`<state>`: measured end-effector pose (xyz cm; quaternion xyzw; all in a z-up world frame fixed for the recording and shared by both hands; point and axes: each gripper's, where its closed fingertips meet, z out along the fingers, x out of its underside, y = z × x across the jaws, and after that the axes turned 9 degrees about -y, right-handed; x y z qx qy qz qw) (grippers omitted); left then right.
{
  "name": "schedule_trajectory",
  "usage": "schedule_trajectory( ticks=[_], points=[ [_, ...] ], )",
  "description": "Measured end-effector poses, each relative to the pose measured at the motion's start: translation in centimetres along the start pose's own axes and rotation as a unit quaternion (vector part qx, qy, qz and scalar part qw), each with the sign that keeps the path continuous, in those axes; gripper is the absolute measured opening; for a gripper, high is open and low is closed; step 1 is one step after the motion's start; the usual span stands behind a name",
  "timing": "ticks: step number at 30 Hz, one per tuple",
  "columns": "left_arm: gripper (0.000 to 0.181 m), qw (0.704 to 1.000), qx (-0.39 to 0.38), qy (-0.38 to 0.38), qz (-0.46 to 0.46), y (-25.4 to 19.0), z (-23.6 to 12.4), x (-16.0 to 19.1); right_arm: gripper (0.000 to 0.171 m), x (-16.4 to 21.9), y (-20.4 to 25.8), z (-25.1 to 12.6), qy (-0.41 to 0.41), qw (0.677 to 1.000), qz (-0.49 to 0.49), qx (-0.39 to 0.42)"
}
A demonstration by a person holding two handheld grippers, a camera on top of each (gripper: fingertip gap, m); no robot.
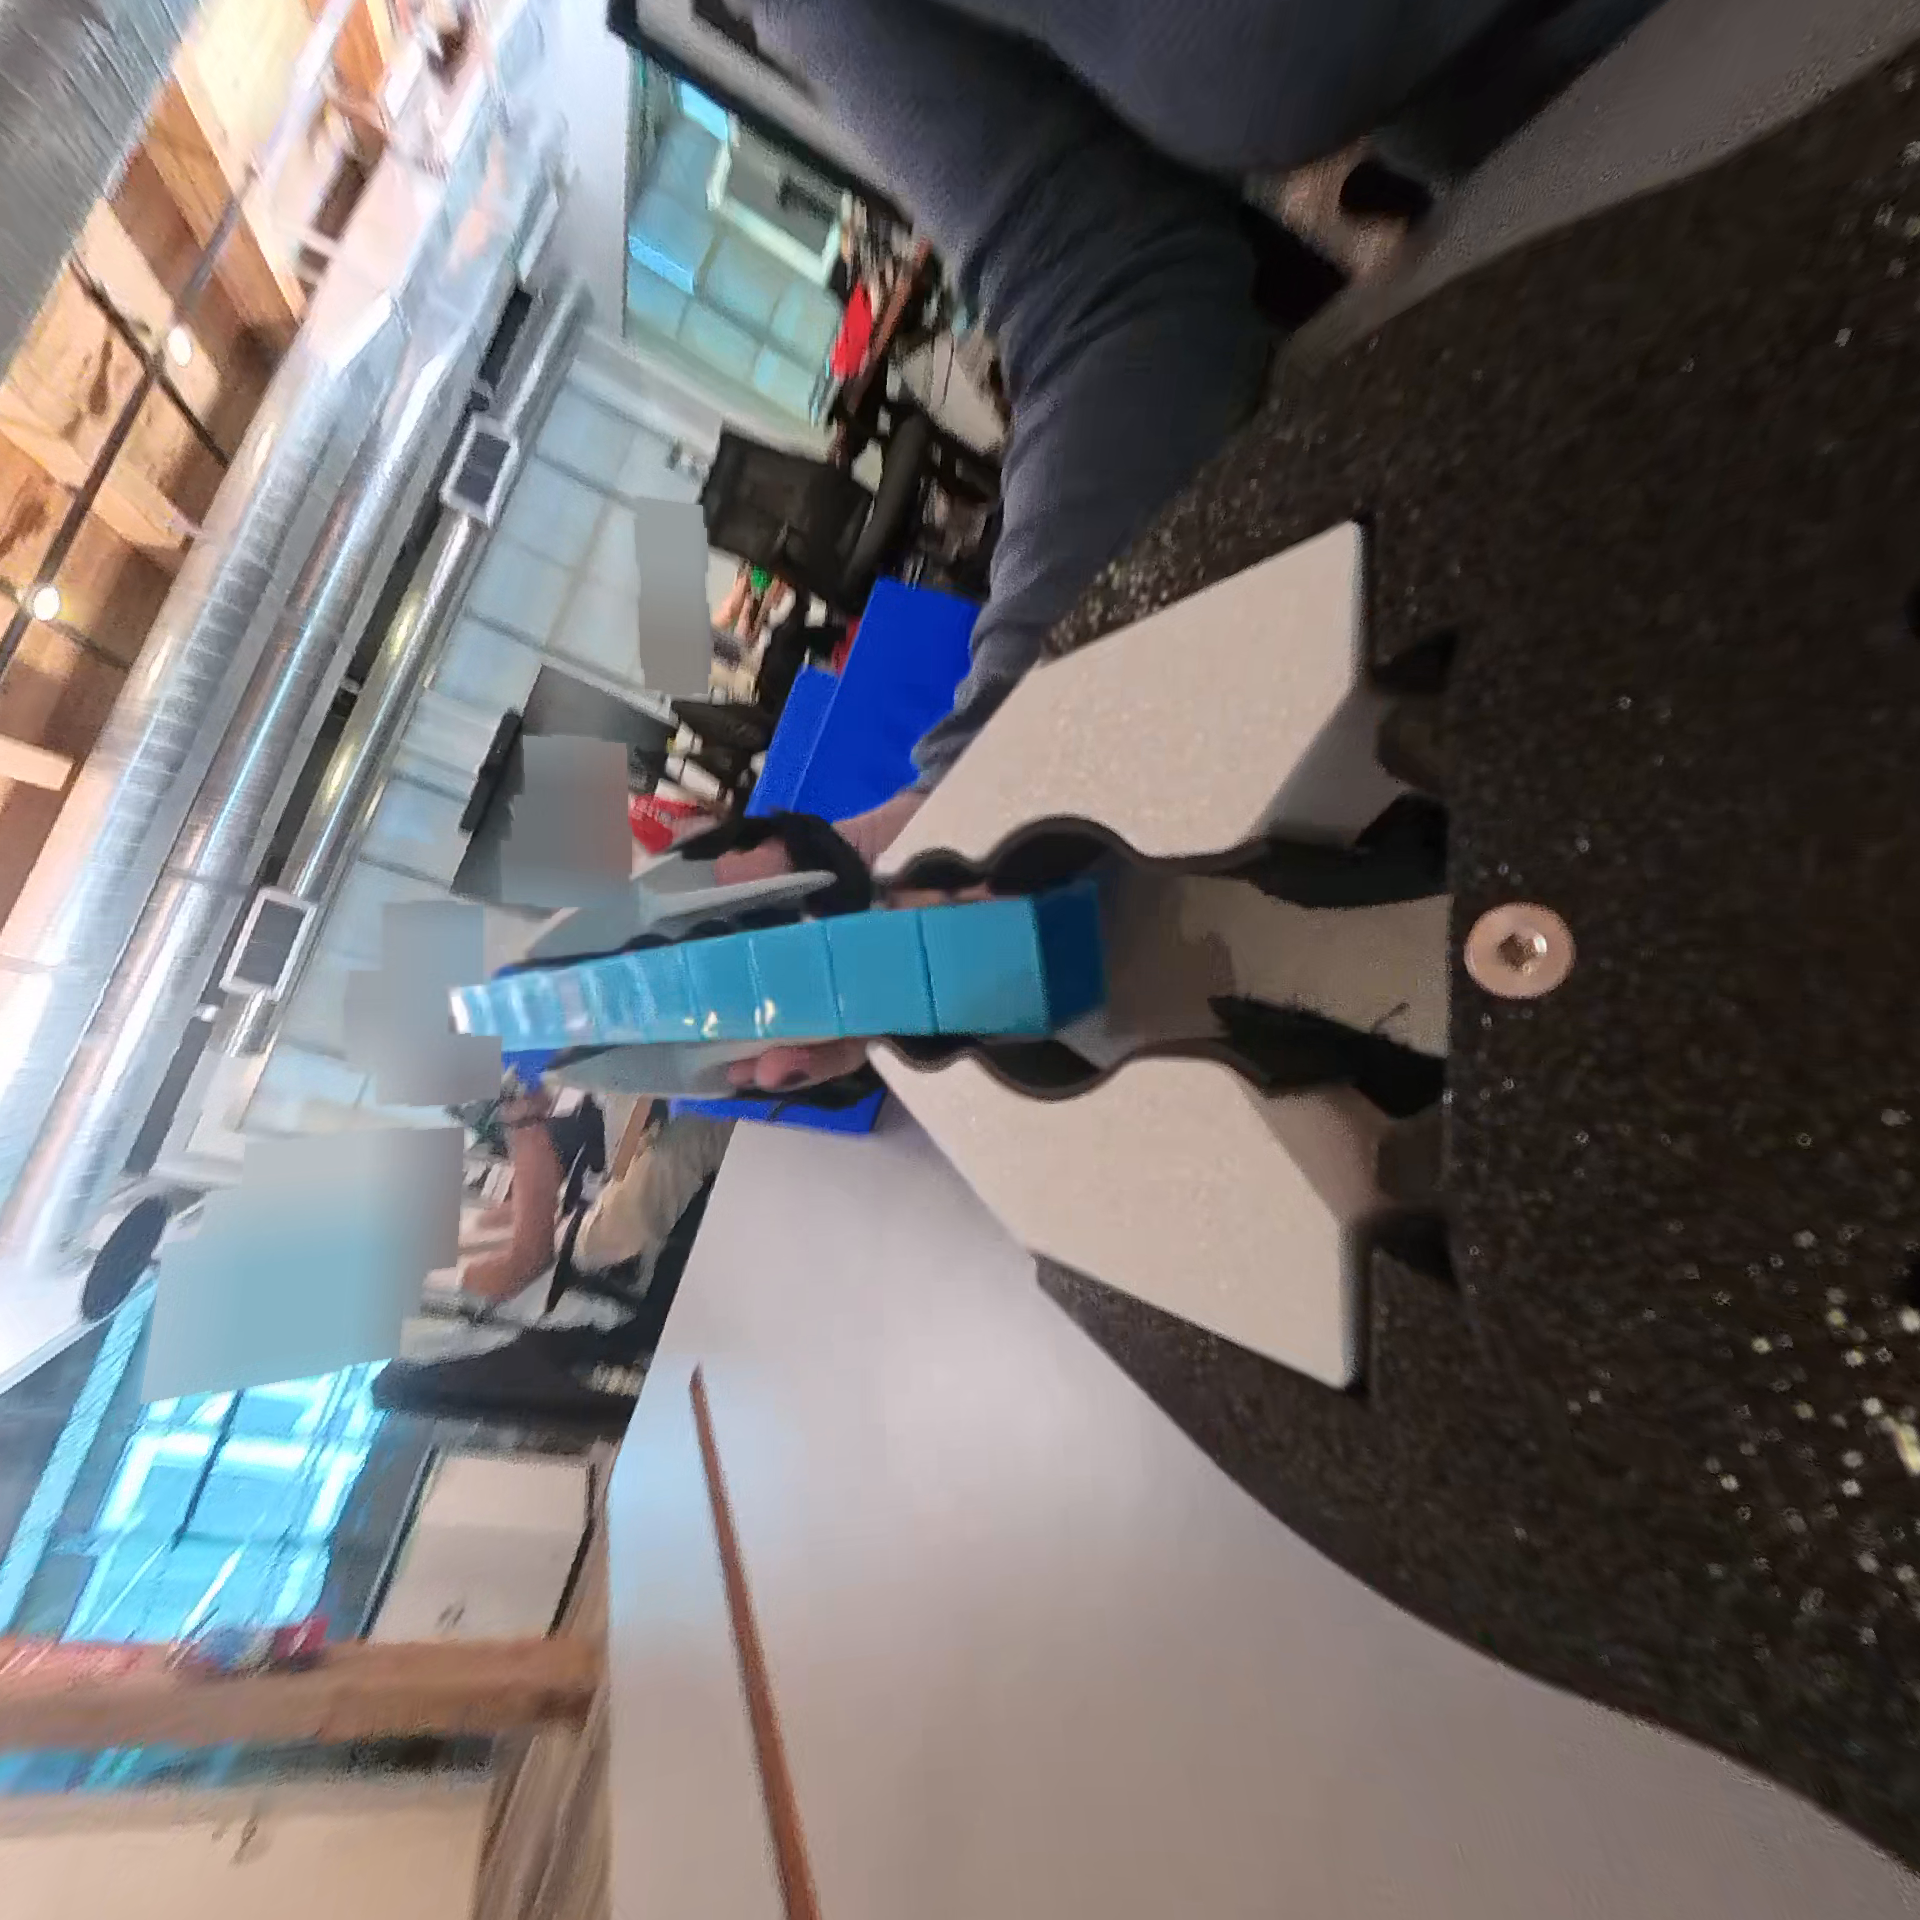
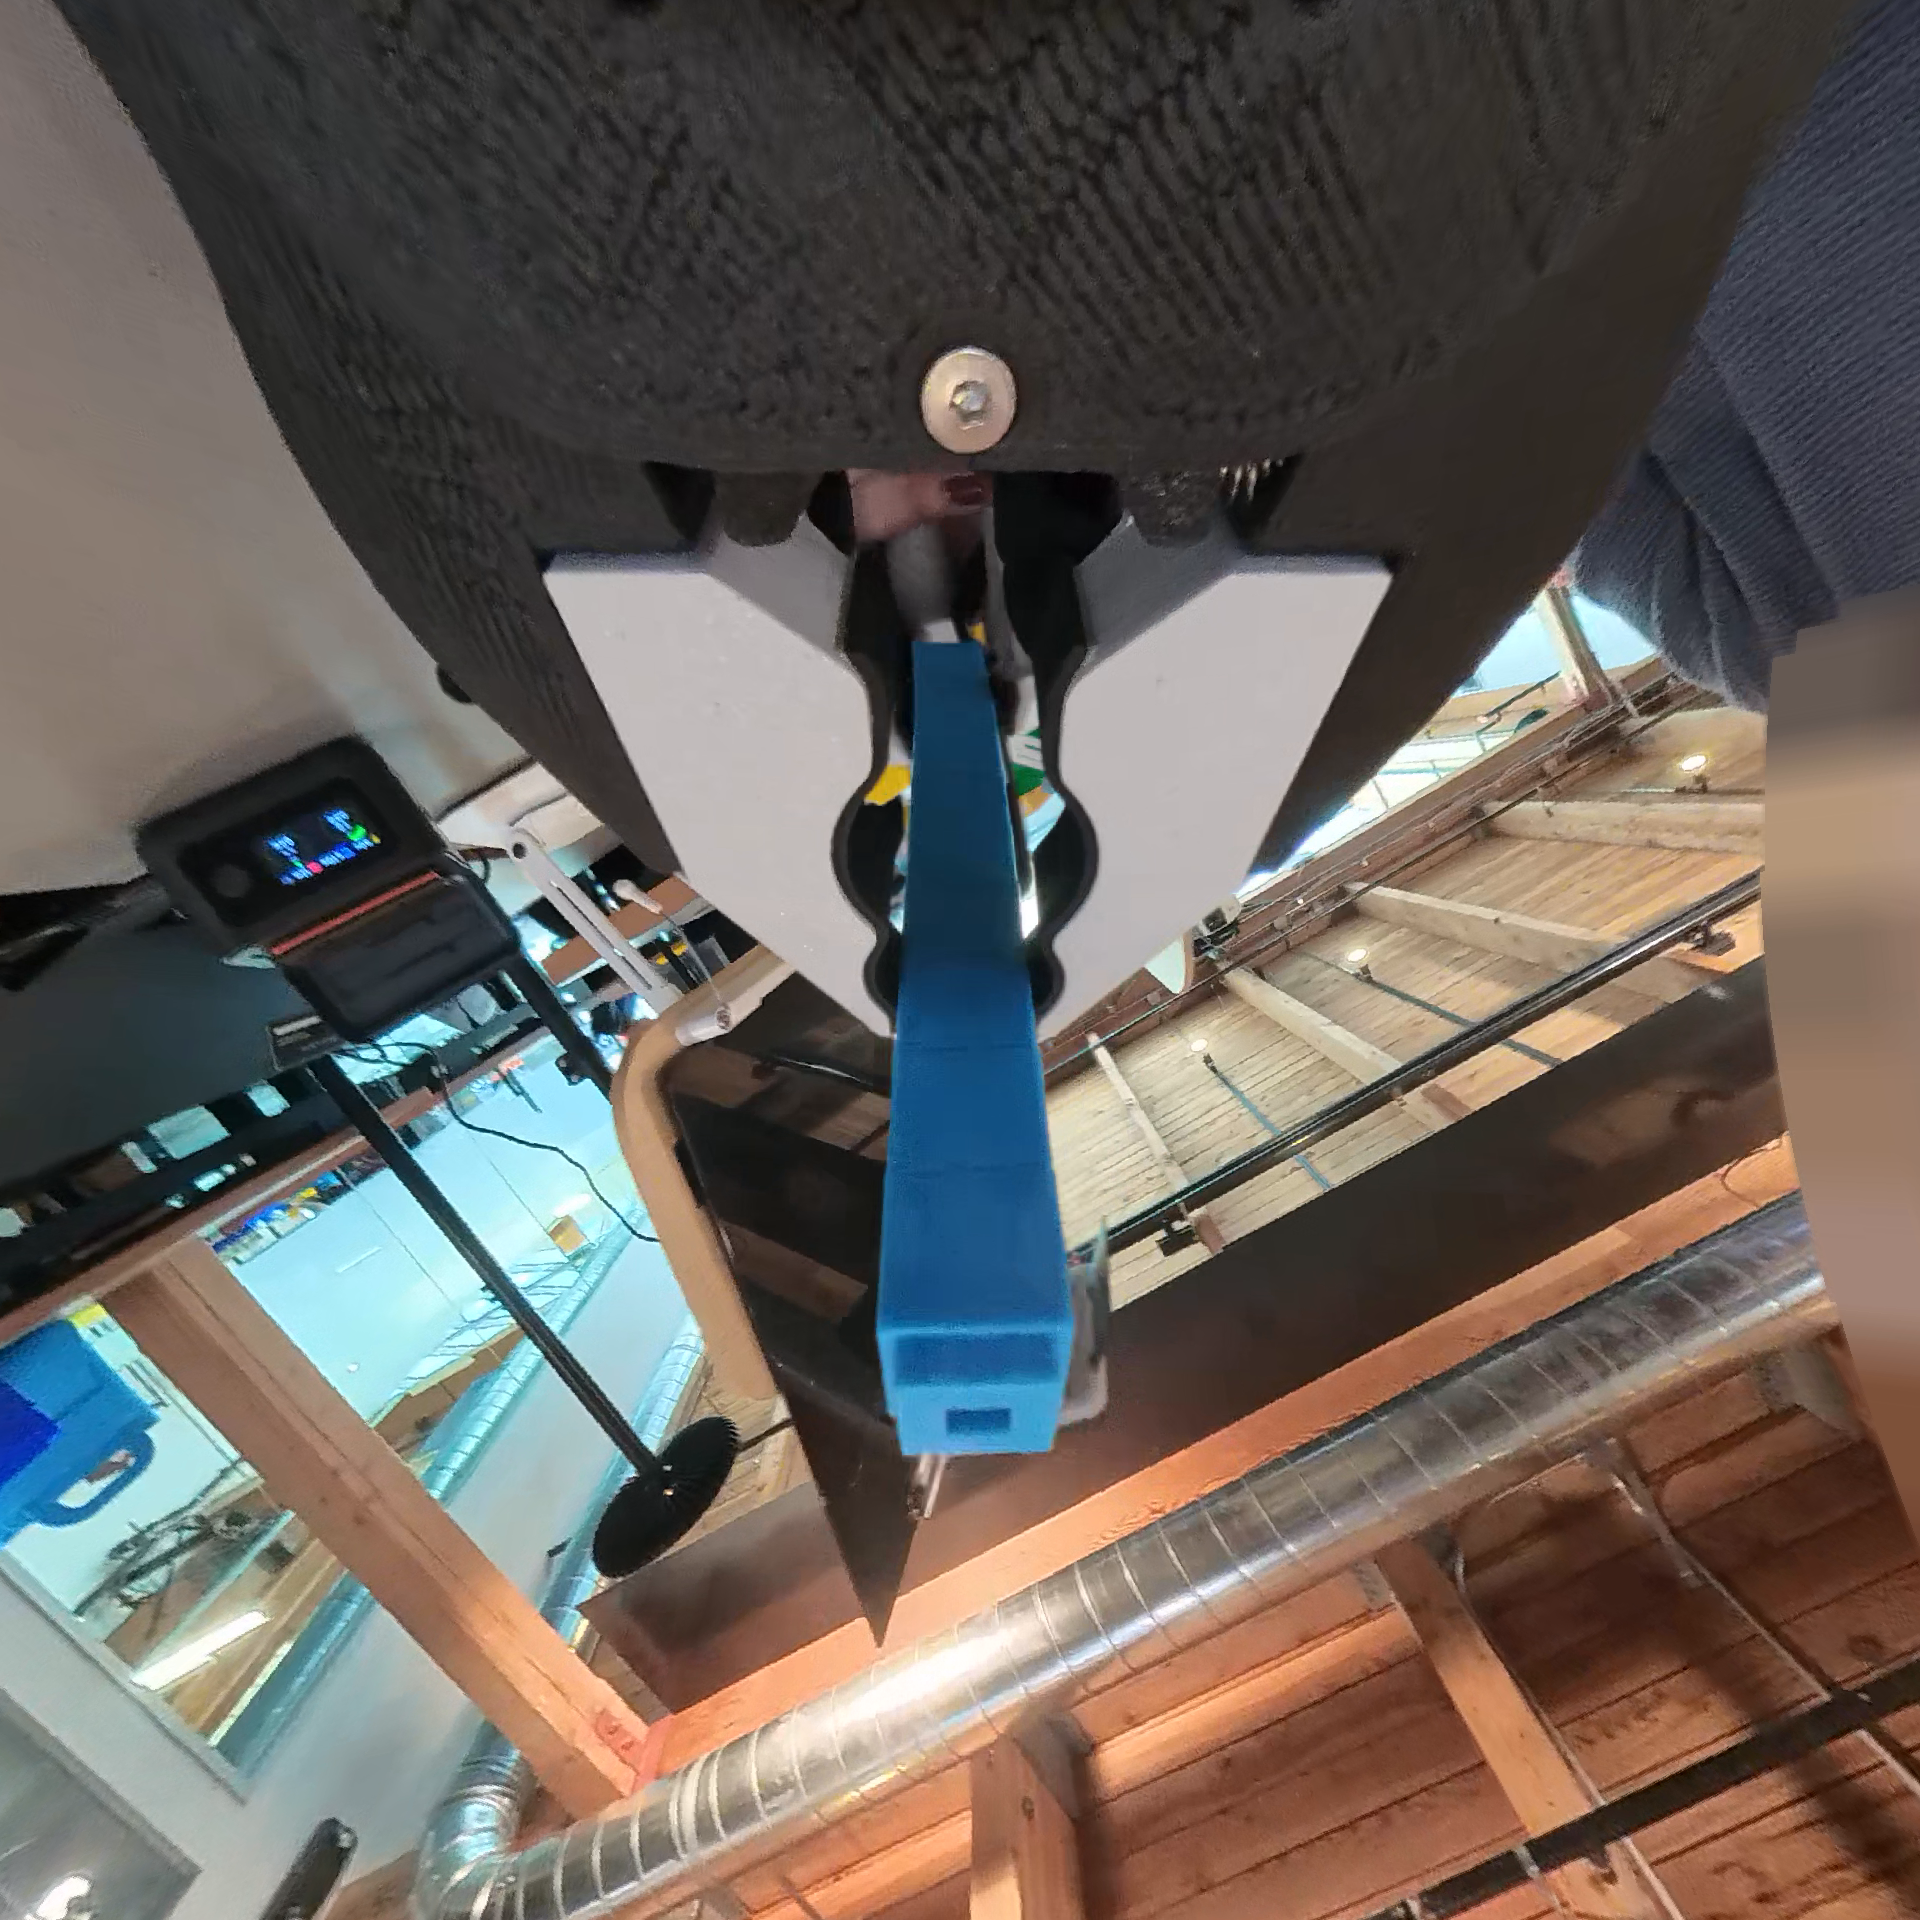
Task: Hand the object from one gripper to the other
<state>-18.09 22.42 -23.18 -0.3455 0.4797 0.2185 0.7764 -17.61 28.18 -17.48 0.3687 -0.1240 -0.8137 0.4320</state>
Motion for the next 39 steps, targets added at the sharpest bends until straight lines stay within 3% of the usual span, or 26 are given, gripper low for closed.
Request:
schedule_trajectory(
  ticks=[2, 4, 7, 9, 11, 13, 15, 17, 20, 22, 25, 28, 30, 33, 35, 37, 39],
  points=[
    [0.050, 0.997, -0.045, -0.007, 0.068, 0.8, -0.1, -0.4, 0.019, 0.0, -1.2, -0.3, 0.000, 0.999, 0.002, 0.033],
    [0.060, 0.981, -0.099, 0.016, 0.166, 1.9, -0.3, -0.3, 0.019, -0.1, -2.1, -0.6, -0.005, 0.998, 0.013, 0.055],
    [0.068, 0.925, -0.157, 0.080, 0.336, 3.0, -0.5, 0.7, 0.020, -0.7, -2.9, -1.0, -0.021, 0.996, 0.033, 0.075],
    [0.061, 0.874, -0.188, 0.115, 0.432, 3.5, -0.5, 1.0, 0.020, -0.7, -3.3, -1.2, -0.023, 0.995, 0.038, 0.085],
    [0.040, 0.822, -0.214, 0.129, 0.512, 3.6, -0.4, 0.7, 0.020, -0.7, -3.2, -1.1, -0.023, 0.995, 0.040, 0.084],
    [0.020, 0.793, -0.223, 0.124, 0.553, 3.2, -0.4, 0.1, 0.020, -0.7, -3.0, -1.0, -0.024, 0.996, 0.043, 0.078],
    [0.020, 0.815, -0.210, 0.114, 0.528, 2.8, -0.2, 0.2, 0.020, -0.8, -2.9, -1.1, -0.027, 0.996, 0.044, 0.075],
    [0.019, 0.855, -0.199, 0.100, 0.468, 2.7, 0.0, 0.0, 0.024, -1.1, -2.8, -1.0, -0.034, 0.996, 0.019, 0.077],
    [0.019, 0.919, -0.189, 0.037, 0.343, 2.4, -0.1, -1.3, 0.050, -2.3, -3.4, -1.3, -0.051, 0.988, -0.083, 0.122],
    [0.019, 0.947, -0.186, -0.024, 0.261, 2.5, -0.7, -2.8, 0.065, -3.5, -3.6, -1.7, -0.061, 0.969, -0.180, 0.159],
    [0.019, 0.953, -0.211, -0.113, 0.185, 3.6, -2.8, -5.4, 0.087, -4.7, -3.3, -2.1, -0.026, 0.895, -0.393, 0.210],
    [0.019, 0.954, -0.212, -0.140, 0.157, 4.0, -3.9, -6.2, 0.092, -2.6, -3.0, -1.4, 0.102, 0.742, -0.630, 0.204],
    [0.020, 0.957, -0.202, -0.145, 0.147, 3.8, -3.7, -6.2, 0.094, 1.1, -3.6, -1.0, 0.193, 0.663, -0.706, 0.154],
    [0.020, 0.962, -0.182, -0.148, 0.142, 3.1, -3.0, -6.0, 0.092, 6.6, -4.3, -0.6, 0.277, 0.640, -0.711, 0.091],
    [0.020, 0.965, -0.164, -0.146, 0.147, 2.4, -2.4, -6.0, 0.078, 8.2, -4.3, -0.3, 0.304, 0.625, -0.714, 0.085],
    [0.020, 0.968, -0.136, -0.153, 0.147, 1.3, -1.9, -6.1, 0.062, 8.4, -5.3, -0.6, 0.333, 0.575, -0.741, 0.103],
    [0.019, 0.969, -0.118, -0.154, 0.151, 0.6, -1.4, -6.2, 0.021, 7.3, -5.5, -0.7, 0.316, 0.521, -0.783, 0.126]
  ],
)
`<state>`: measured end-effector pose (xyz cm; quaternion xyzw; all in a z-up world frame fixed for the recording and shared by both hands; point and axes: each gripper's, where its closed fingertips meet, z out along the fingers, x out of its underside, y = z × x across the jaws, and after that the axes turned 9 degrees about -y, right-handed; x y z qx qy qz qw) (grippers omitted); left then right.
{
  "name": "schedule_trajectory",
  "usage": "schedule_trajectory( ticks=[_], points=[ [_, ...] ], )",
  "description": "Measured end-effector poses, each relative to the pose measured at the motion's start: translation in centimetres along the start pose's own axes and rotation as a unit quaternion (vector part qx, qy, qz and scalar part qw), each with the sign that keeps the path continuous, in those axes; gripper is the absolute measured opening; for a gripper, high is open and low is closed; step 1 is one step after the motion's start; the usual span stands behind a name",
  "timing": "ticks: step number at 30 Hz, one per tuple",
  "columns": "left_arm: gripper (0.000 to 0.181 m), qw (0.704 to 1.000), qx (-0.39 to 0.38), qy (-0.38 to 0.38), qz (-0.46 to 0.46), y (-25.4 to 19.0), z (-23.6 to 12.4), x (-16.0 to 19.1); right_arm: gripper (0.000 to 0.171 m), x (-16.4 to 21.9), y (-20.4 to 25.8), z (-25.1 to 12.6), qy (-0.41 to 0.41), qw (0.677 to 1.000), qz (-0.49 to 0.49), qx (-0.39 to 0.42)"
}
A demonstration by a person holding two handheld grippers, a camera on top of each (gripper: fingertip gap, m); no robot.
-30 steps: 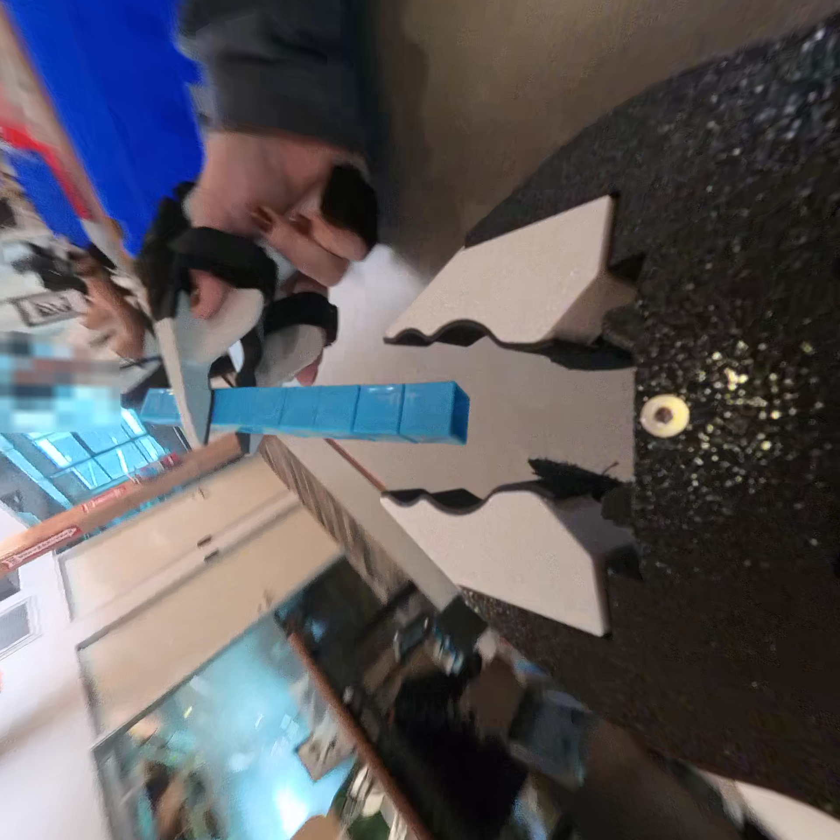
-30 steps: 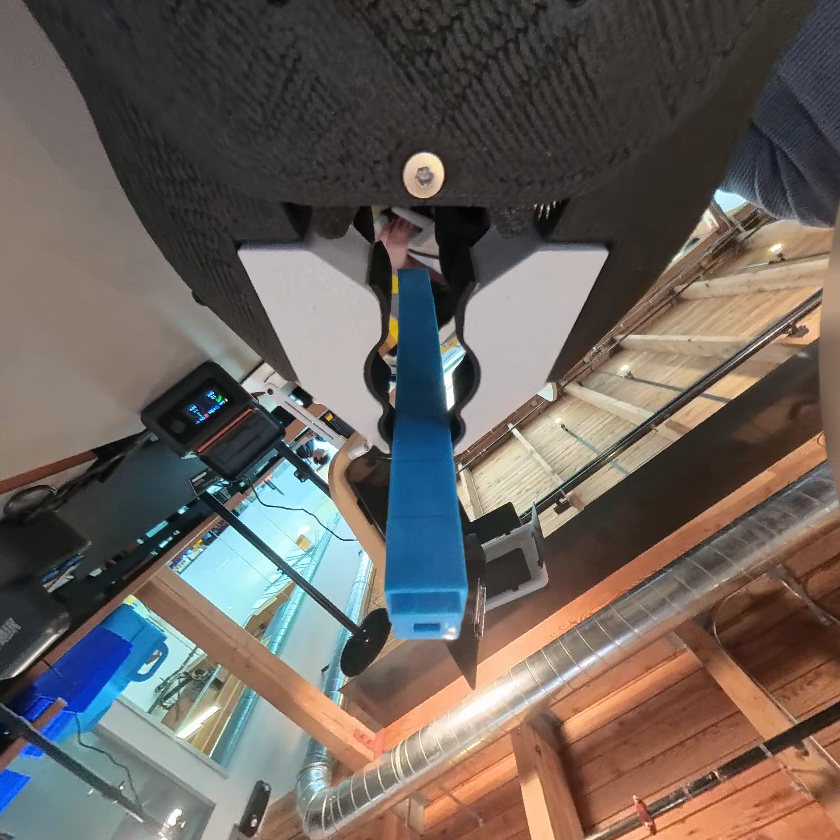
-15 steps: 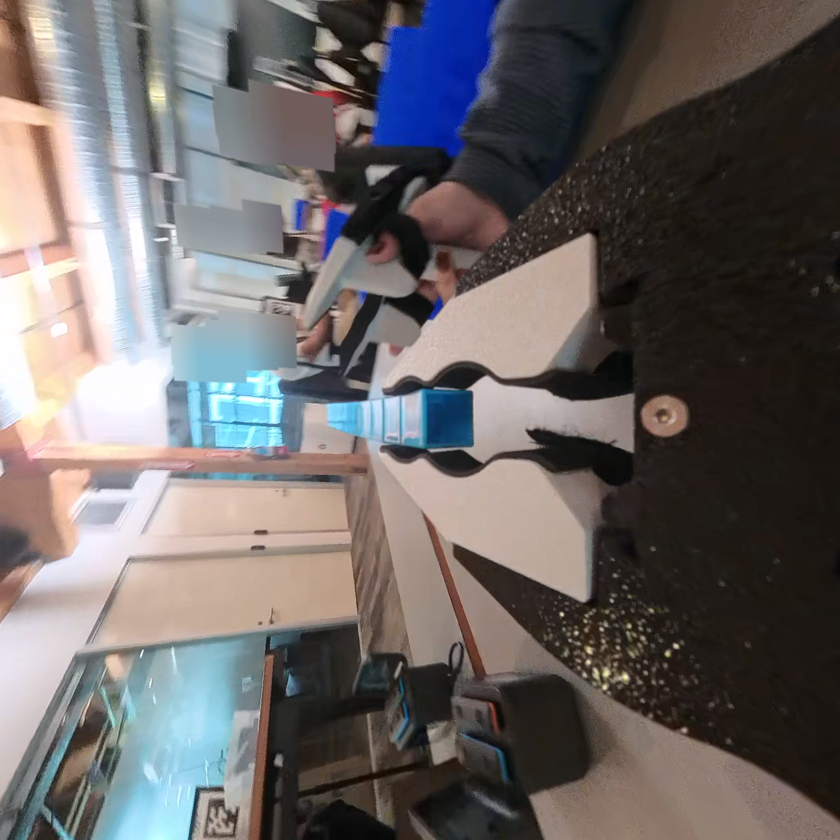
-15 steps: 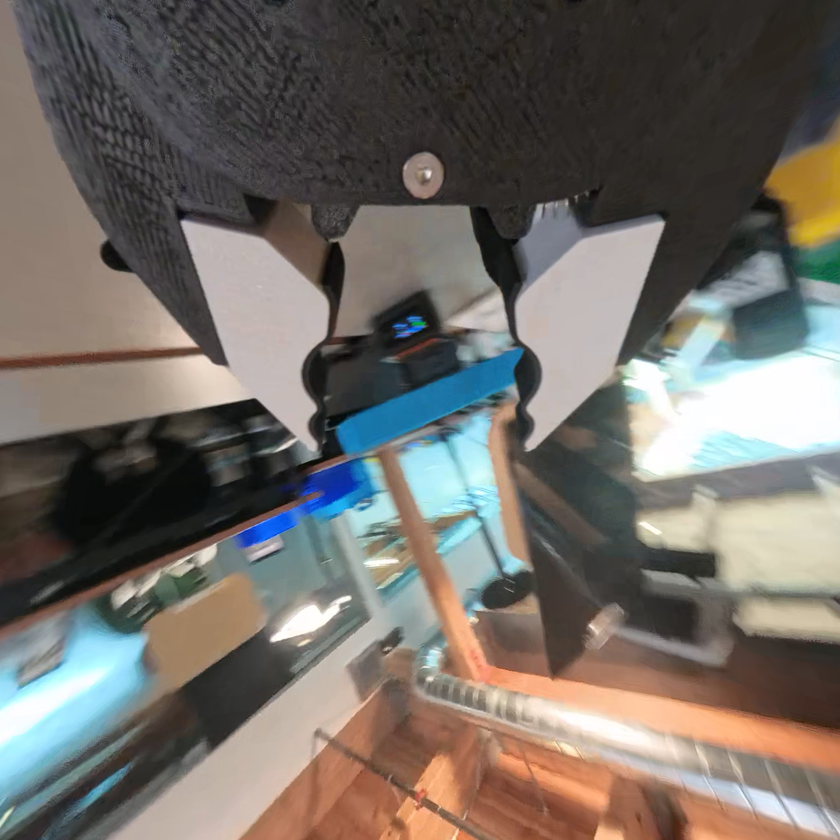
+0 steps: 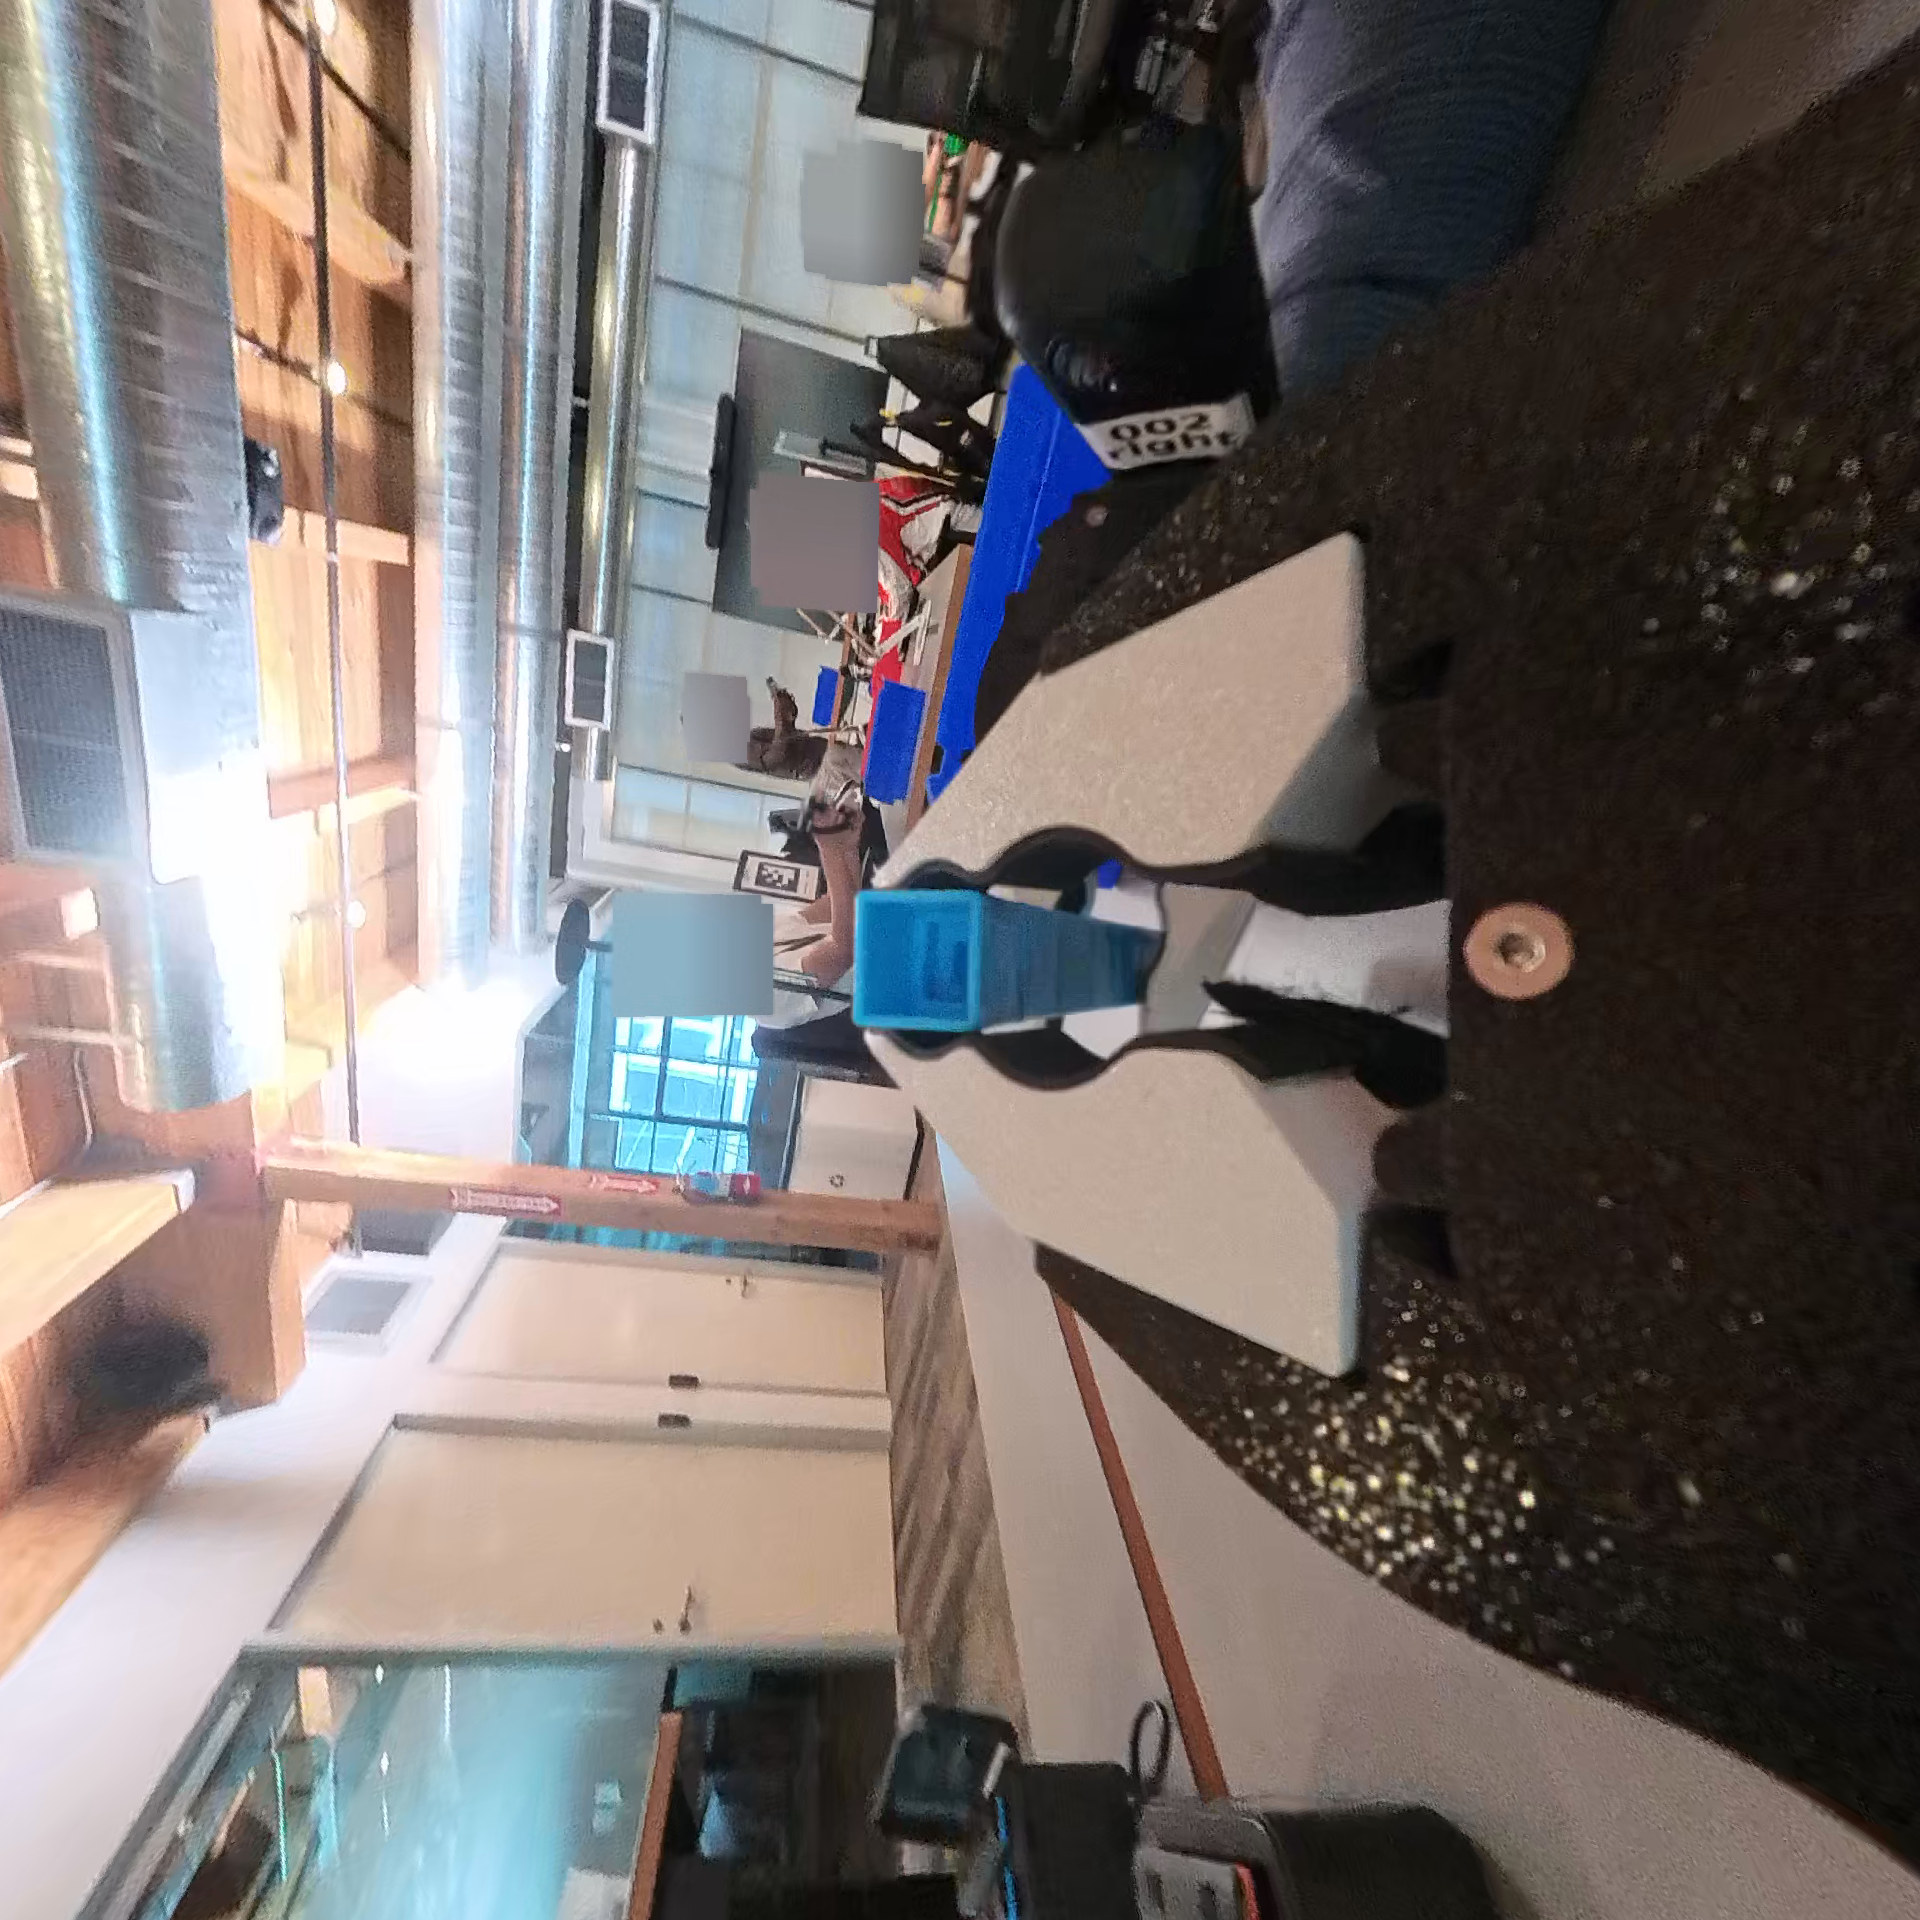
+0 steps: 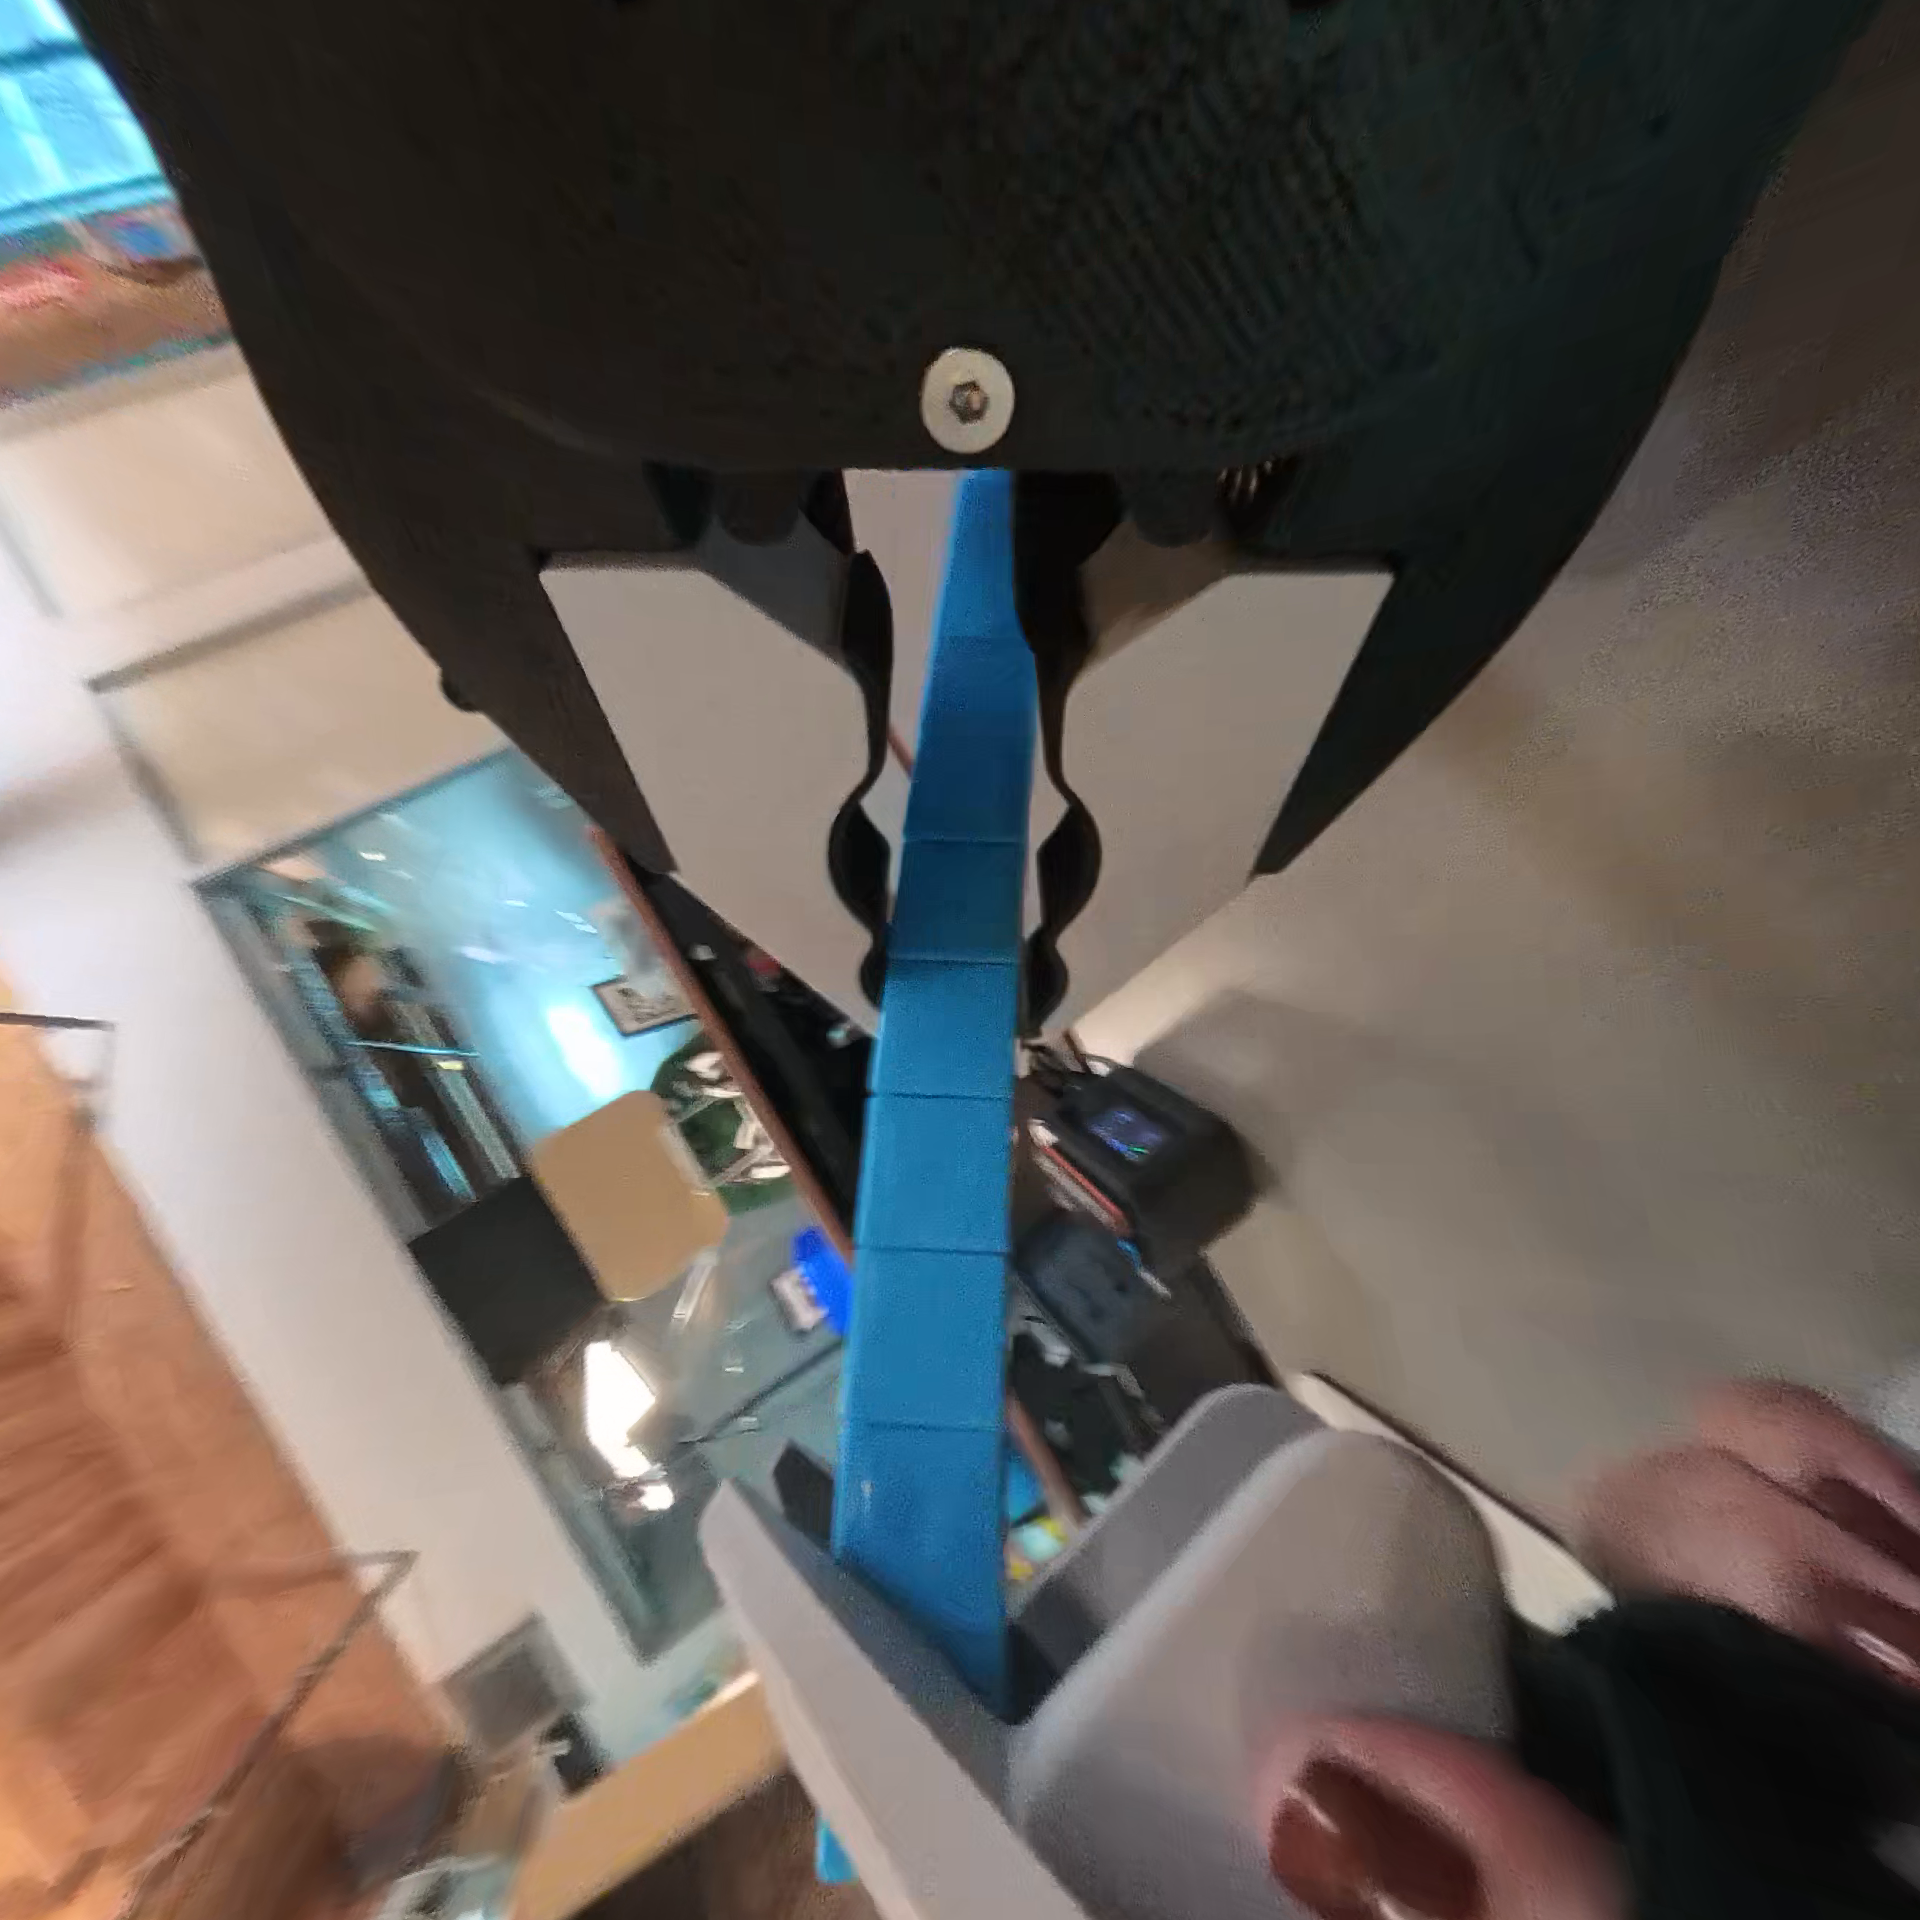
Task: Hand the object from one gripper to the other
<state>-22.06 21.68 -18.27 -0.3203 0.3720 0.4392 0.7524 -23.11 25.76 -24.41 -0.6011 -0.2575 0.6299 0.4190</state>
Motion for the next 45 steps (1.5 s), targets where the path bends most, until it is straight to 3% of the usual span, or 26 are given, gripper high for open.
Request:
schedule_trajectory(
  ticks=[3, 6, 8, 12, 16, 18, 19, 21, 24, 27, 29, 33, 35, 45],
  points=[
    [0.021, 0.998, 0.016, -0.031, 0.048, -1.2, 0.1, -0.9, 0.020, -0.7, -1.6, -0.3, -0.015, 0.999, 0.030, 0.030],
    [0.064, 0.993, -0.012, -0.019, 0.119, -0.8, 0.1, -0.7, 0.020, -2.2, -3.9, -1.1, -0.083, 0.979, 0.176, 0.056],
    [0.086, 0.986, -0.032, 0.009, 0.166, -0.2, 0.2, 0.2, 0.020, -3.1, -5.4, -1.8, -0.144, 0.937, 0.315, 0.049],
    [0.090, 0.966, -0.016, 0.065, 0.251, -0.5, 0.2, 2.2, 0.020, -3.1, -7.0, -2.6, -0.228, 0.794, 0.563, -0.011],
    [0.096, 0.926, 0.006, 0.122, 0.356, -0.9, 0.2, 4.3, 0.019, -1.6, -8.1, -2.8, -0.277, 0.591, 0.755, -0.059],
    [0.100, 0.890, 0.022, 0.152, 0.429, -1.4, 0.3, 5.6, 0.020, -0.4, -8.6, -2.8, -0.289, 0.504, 0.812, -0.051],
    [0.100, 0.869, 0.030, 0.166, 0.465, -1.6, 0.3, 6.3, 0.020, 0.0, -8.3, -2.7, -0.283, 0.477, 0.830, -0.056],
    [0.091, 0.816, 0.022, 0.188, 0.546, -1.4, 0.4, 7.3, 0.020, -0.2, -7.5, -2.2, -0.270, 0.450, 0.848, -0.078],
    [0.066, 0.704, -0.019, 0.179, 0.687, -1.1, 0.9, 6.5, 0.019, -1.5, -6.6, -1.8, -0.270, 0.398, 0.869, -0.117],
    [0.061, 0.648, 0.001, 0.161, 0.744, -2.6, 1.1, 6.7, 0.020, -1.8, -5.7, -1.4, -0.260, 0.337, 0.894, -0.140],
    [0.063, 0.621, 0.016, 0.164, 0.766, -2.8, 1.0, 7.1, 0.020, -1.5, -5.1, -1.2, -0.241, 0.328, 0.902, -0.146],
    [0.049, 0.573, 0.076, 0.184, 0.795, -3.3, 0.6, 9.3, 0.019, -1.4, -3.1, -0.7, -0.171, 0.361, 0.900, -0.173],
    [0.046, 0.557, 0.086, 0.190, 0.804, -3.4, 0.5, 9.8, 0.020, -1.4, -2.5, -0.7, -0.153, 0.362, 0.901, -0.186],
    [0.052, 0.572, 0.090, 0.193, 0.792, -3.4, 0.4, 10.0, 0.019, -1.4, -2.6, -1.0, -0.152, 0.359, 0.899, -0.200]
  ],
)
